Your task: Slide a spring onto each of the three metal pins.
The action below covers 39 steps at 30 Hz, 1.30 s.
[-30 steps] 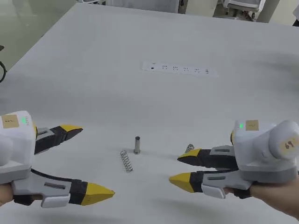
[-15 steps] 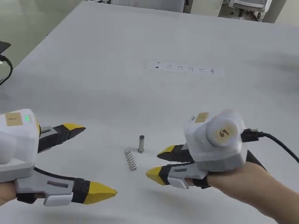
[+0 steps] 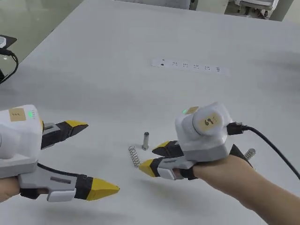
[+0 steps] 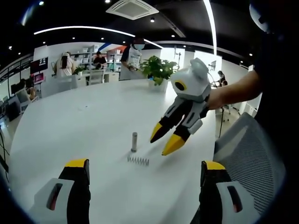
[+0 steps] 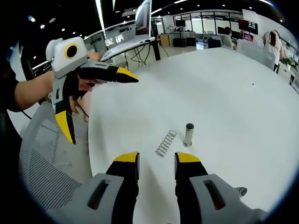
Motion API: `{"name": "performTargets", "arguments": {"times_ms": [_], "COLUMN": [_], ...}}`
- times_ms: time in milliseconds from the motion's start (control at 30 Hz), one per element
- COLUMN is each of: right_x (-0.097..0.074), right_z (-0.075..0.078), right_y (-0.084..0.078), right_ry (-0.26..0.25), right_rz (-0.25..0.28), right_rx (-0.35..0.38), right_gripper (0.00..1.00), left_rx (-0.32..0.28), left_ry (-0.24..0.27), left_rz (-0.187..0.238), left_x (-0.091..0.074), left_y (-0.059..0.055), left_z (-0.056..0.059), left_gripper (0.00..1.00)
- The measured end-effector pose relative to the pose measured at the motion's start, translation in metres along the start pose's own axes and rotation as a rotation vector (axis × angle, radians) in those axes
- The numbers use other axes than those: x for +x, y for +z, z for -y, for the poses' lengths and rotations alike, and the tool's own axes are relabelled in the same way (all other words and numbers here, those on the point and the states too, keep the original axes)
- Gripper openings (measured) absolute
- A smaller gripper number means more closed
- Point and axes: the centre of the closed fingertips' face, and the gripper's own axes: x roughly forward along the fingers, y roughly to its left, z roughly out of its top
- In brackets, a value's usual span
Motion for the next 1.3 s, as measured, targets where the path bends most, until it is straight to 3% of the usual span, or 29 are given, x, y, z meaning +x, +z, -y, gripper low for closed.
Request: {"name": "performTargets", "arguments": {"times_ms": [367, 500, 667, 867, 933, 1033, 1233, 1300], "right_x": [0.025, 0.030, 0.036, 0.044, 0.045, 0.046, 0.047, 0.045], "right_z": [0.005, 0.006, 0.012, 0.009, 0.004, 0.011, 0.010, 0.010], "right_y": [0.002, 0.001, -0.001, -0.008, -0.009, -0.013, -0.013, -0.013], "right_ry": [-0.061, -0.045, -0.065, -0.070, -0.050, -0.097, -0.092, -0.090], "right_rz": [-0.014, -0.010, -0.024, -0.057, -0.057, -0.077, -0.081, -0.089], "right_rx": [0.053, 0.124, 0.141, 0.102, 0.096, 0.022, -0.047, -0.104], "right_gripper": [0.25, 0.22, 0.20, 0.19, 0.18, 0.13, 0.10, 0.08], "left_rx": [-0.011, -0.016, -0.022, -0.024, -0.023, -0.023, -0.025, -0.026], "left_ry": [0.008, 0.011, 0.007, 0.008, 0.008, 0.010, 0.005, 0.004], "left_rz": [-0.004, -0.009, -0.013, -0.014, -0.012, -0.015, -0.022, -0.022], "left_x": [-0.004, -0.004, -0.003, -0.003, -0.004, -0.004, -0.004, -0.003], "left_y": [-0.004, -0.006, -0.010, -0.010, -0.010, -0.011, -0.014, -0.014], "left_z": [0.000, -0.001, 0.001, 0.000, -0.001, -0.001, 0.001, 0.002], "left_gripper": [0.95, 0.95, 0.94, 0.94, 0.94, 0.94, 0.94, 0.94]}}
